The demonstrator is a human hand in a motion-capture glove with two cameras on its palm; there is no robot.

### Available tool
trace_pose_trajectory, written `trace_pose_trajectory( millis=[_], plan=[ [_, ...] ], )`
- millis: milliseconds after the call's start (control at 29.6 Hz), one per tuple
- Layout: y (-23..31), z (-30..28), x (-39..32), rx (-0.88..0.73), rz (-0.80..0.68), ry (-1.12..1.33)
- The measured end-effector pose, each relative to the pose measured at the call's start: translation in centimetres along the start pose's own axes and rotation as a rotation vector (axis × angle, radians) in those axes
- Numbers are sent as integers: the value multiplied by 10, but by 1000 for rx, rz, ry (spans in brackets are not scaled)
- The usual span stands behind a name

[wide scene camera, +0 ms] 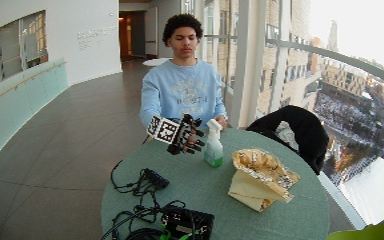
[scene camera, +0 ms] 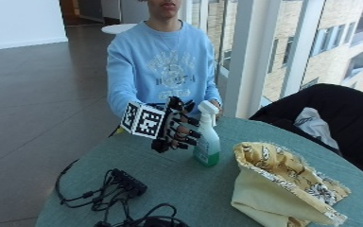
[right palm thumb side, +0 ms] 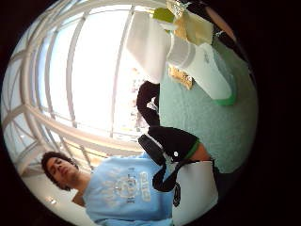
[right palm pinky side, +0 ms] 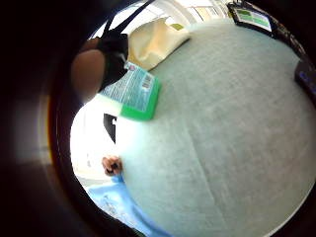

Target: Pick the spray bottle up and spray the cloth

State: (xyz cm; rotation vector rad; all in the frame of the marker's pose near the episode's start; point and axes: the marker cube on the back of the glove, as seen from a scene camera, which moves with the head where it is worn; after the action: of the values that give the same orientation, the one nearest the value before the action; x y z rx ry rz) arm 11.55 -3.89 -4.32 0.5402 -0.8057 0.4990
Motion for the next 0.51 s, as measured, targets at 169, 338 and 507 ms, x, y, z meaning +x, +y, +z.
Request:
trace_pose_trajectory(
  millis=[169,338,507],
  plan=[
    [-17,16,3,16,10,-108],
    [-31,34,8,14,29,-166],
    [-38,49,8,63,28,-184]
  ],
)
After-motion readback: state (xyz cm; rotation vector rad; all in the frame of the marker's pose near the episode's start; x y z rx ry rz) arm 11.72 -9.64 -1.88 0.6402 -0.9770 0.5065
